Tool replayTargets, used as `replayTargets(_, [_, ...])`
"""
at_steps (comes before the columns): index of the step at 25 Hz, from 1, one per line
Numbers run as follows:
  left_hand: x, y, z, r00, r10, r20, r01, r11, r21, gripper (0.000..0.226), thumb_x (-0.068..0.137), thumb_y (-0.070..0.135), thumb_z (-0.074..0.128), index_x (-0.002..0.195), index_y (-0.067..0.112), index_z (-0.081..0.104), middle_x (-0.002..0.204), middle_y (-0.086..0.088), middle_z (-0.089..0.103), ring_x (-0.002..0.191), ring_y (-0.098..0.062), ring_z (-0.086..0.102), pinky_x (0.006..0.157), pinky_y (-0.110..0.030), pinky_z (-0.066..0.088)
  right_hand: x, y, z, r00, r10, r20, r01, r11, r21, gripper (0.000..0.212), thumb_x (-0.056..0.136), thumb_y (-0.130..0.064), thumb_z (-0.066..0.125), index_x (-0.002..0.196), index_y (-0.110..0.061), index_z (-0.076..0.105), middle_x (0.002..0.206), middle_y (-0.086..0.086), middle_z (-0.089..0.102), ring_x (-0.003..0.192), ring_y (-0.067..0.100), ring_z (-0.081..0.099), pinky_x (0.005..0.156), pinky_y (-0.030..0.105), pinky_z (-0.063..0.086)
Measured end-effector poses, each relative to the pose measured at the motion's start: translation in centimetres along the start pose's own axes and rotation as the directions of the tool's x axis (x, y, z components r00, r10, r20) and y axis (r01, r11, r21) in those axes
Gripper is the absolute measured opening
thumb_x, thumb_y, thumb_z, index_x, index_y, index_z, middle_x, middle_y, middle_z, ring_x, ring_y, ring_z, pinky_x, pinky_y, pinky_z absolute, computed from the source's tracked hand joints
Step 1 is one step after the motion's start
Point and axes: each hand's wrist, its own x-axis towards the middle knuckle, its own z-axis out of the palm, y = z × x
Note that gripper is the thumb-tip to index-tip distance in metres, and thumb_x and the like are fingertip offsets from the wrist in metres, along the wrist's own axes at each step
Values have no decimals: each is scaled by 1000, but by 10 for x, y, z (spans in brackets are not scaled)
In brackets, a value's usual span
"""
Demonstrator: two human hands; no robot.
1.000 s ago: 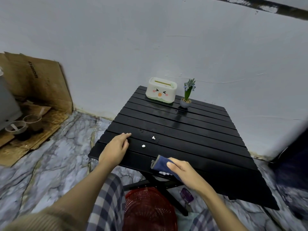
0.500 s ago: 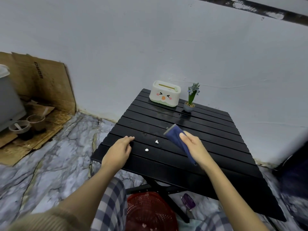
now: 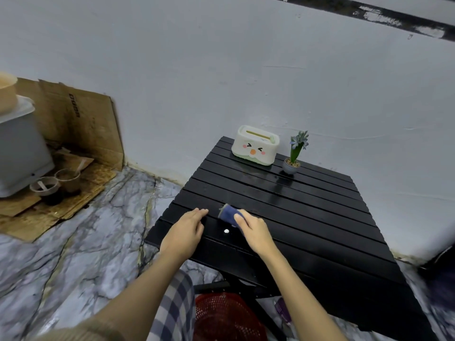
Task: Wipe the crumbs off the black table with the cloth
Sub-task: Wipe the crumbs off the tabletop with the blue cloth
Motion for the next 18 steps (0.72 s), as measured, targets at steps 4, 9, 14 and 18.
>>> replayTargets(4, [-1, 1, 0, 1000, -6, 6, 6, 1000, -6, 45, 93, 15, 33, 137, 23, 39, 148, -4, 38, 138, -14, 33, 107, -28, 31, -24, -5, -4, 986, -83, 142, 76, 996, 51, 26, 96, -28, 37, 100, -15, 59, 85, -1, 66, 82, 10, 62, 71, 27, 41])
replayTargets(9, [-1, 3, -2, 1000, -7, 11, 7, 1000, -7, 46, 93, 14, 33, 137, 24, 40, 149, -4, 37, 137, -14, 33, 108, -29, 32, -50, -7, -7, 972, -119, 202, 103, 991, 89, 26, 95, -34, 39, 96, -17, 58, 81, -5, 62, 74, 1, 56, 67, 19, 38])
replayTargets(14, [-2, 2, -2, 1000, -4, -6, 4, 1000, 5, 45, 93, 15, 34, 136, 24, 40, 148, -4, 39, 136, -15, 35, 108, -30, 32, -85, -6, -8, 953, -158, 257, 132, 985, 114, 27, 94, -39, 38, 75, -30, 55, 65, -11, 59, 61, 1, 50, 60, 20, 34])
replayTargets(18, [-2, 2, -1, 1000, -2, 4, 2, 1000, 3, 46, 92, 14, 33, 137, 25, 39, 149, -3, 38, 137, -13, 33, 109, -29, 30, -99, -4, -27, 970, -131, 204, 97, 981, 168, 41, 81, -67, 35, 75, -33, 58, 72, -9, 64, 69, -3, 52, 64, 19, 37])
